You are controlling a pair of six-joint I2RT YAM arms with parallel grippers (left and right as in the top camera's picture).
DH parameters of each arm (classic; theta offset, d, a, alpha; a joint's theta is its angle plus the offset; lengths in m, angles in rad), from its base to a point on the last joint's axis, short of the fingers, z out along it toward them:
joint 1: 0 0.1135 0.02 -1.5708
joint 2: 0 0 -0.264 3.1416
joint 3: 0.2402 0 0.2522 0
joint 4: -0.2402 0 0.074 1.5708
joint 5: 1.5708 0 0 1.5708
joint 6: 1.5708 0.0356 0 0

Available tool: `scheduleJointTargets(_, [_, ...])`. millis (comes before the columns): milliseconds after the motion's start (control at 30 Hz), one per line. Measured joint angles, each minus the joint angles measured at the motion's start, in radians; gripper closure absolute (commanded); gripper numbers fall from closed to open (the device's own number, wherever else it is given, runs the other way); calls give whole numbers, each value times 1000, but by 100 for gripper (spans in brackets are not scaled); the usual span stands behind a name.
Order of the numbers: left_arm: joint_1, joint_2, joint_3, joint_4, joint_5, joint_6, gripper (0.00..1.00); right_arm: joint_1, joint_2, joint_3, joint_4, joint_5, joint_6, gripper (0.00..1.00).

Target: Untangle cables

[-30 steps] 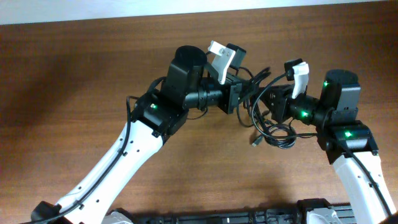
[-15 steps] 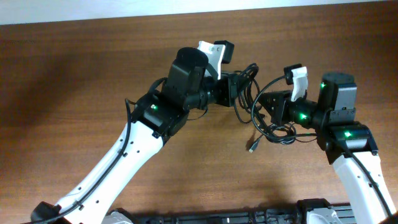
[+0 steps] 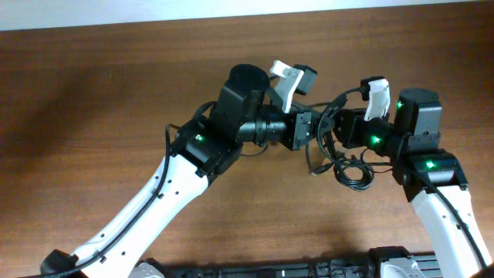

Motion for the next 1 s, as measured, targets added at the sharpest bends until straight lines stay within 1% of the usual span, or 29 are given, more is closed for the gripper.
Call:
scheduleJointTargets(133, [0,0,0,0,38,0,100,0,36,0,3,59,48,58])
scheduleJointTargets(267, [27,0,0,-9,65,0,100,0,37,0,-9,138,58,58])
scheduleJointTargets(467, [161,-45,0,-102,101,8,100,0,43,0,-47,251,58,58])
scheduleJointTargets(600, [256,-49,0,-161,108,66,100,0,44,0,-47,284,58,58])
scheduleJointTargets(667, [264,-49,0,-161,108,114,100,0,44,0,-48,283,58,57])
scheduleJointTargets(700, [264,-49,0,-162,108,151,100,0,44,0,-47,278,58,56])
scheduleJointTargets(767, [264,-49,0,-162,108,187,100,0,43,0,-26,225,53,54])
scheduleJointTargets(833, [264,-49,0,-159,108,204,100,-1,37,0,16,95,15,54])
scheduleJointTargets(933, [264,-49,0,-117,108,214,100,-1,30,0,26,-77,-36,54])
scheduleJointTargets(1000, [264,-49,0,-75,108,215,100,-1,29,0,18,-145,-50,54])
